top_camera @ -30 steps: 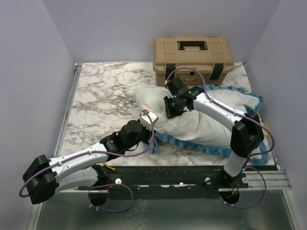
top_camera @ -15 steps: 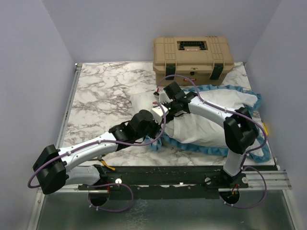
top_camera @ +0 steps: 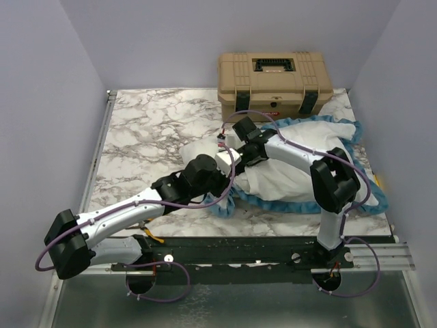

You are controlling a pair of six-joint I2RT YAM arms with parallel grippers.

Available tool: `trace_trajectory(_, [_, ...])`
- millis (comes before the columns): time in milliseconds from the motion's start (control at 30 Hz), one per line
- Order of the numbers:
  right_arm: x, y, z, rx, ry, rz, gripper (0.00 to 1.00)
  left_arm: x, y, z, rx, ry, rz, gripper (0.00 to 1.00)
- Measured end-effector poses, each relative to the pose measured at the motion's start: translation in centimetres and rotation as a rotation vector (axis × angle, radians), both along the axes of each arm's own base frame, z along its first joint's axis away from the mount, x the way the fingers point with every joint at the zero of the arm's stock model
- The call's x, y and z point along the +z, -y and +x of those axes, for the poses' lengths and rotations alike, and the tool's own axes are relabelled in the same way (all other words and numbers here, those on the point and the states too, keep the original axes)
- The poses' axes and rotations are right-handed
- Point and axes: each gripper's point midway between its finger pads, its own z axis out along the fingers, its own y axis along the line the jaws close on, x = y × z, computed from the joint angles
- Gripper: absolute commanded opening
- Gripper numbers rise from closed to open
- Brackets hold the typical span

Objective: Put the pillow into the pillowcase
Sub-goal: Stuff the pillow into the pillowcase.

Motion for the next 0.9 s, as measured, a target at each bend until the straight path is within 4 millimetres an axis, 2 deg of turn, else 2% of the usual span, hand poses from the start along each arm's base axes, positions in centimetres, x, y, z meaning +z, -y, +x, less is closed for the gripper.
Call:
trace_trajectory(233, [1.1,2.2,1.3,-0.093,0.195,-0.153,0.22,1.9,-2.1,1.4,0.122,0.076,0.031,0.00])
trace_trajectory(433, [2.4,4.3,3.0,-0.246,0.338,-0.240,0.22,3.1,-3.8,3.1,0.203,0.035,-0.036,0.00])
trace_trajectory(533, [2.5,4.9,3.8,-0.313,0.374,-0.263,0.22,3.7,-5.2,4.3,0.248,0.010,-0.040,0.00])
trace_trajectory(633, [2.7,4.9,4.2,-0.332,0.399,-0.265,0.23,4.2,-5.7,4.9,0.252,-0.002,-0.055,0.00])
trace_trajectory(733, [2.9,4.4,3.9,-0.296,0.405,-0.238,0.24,4.4,-5.0,4.9,0.213,-0.031,-0.069,0.00])
trace_trajectory(900, [3.2,3.5,2.4,-0.203,0.350,-0.152,0.27,4.1,-2.5,4.4,0.101,-0.114,-0.124,0.00])
